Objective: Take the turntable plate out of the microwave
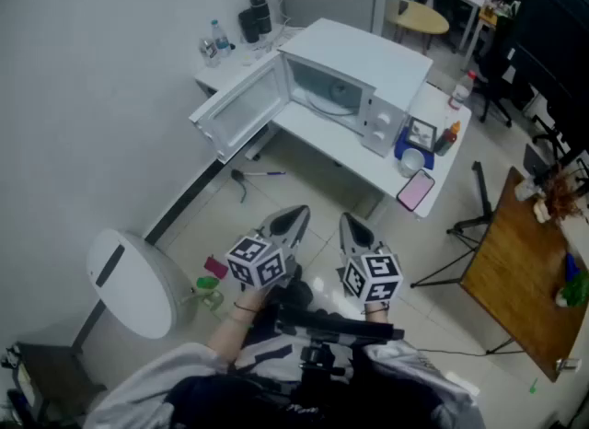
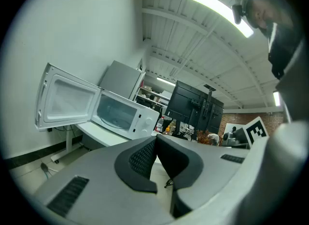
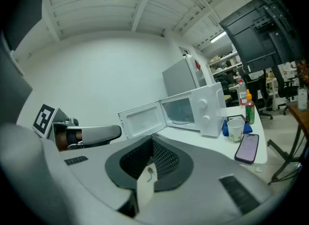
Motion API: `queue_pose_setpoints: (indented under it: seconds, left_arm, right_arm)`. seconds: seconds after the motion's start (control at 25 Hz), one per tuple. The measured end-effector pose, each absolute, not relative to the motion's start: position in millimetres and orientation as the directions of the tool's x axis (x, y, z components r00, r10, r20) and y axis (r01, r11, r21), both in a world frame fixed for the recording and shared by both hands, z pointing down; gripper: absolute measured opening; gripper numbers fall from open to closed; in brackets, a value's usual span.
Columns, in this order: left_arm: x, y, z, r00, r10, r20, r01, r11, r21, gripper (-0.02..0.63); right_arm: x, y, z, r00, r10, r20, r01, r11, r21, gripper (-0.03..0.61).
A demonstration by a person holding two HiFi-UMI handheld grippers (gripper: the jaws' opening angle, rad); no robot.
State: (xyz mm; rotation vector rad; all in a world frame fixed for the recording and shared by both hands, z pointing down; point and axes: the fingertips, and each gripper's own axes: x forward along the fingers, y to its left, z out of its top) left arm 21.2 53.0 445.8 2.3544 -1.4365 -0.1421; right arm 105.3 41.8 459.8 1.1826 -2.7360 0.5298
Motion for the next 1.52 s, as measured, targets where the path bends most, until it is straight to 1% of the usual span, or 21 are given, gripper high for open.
queue_pose_setpoints:
  seconds: [0.32, 0.84, 1.04, 1.28, 1.36, 1.52]
  left_arm:
    - [-1.1, -6.1, 462.1, 0.479, -0.871, 0.112, -0.824, -0.402, 0.398, 0.008]
    - [-87.4, -173.9, 487.1, 0.573, -0.805, 0.155, -0.744, -0.432, 0.510, 0.008]
    - [-91.4, -234.9, 505.7, 0.639, -0.751, 0.166, -0.683, -0.455, 0.571, 0.008]
    - [-89.6, -297.2, 536.9, 0.666, -0.713, 0.218, -0.669, -0.443, 0.596, 0.008]
    - [-88.7, -314.3, 549.6, 0.668, -0.704, 0.239, -0.667, -0.426, 0.611, 0.040]
    - [-92.4, -343.3, 568.9, 0.656, -0.702, 0.276, -0.664, -0.364, 0.653, 0.081]
  right_arm:
    - [85.9, -13.8, 471.9, -0.674, -0.691, 0.262, -0.739, 0.627, -0.249, -0.002]
    - [3.6, -155.6, 480.7, -0.588, -0.751, 0.301, -0.808, 0.524, -0.270, -0.002]
    - [5.3, -185.9, 496.3, -0.510, -0.786, 0.348, -0.857, 0.434, -0.276, -0.002]
    - [15.6, -210.0, 511.0, -0.430, -0.812, 0.396, -0.899, 0.342, -0.274, -0.002]
    - [15.8, -216.3, 515.7, -0.416, -0.811, 0.412, -0.905, 0.325, -0.275, -0.002]
    - [11.5, -226.9, 524.1, -0.409, -0.803, 0.433, -0.908, 0.310, -0.283, -0.002]
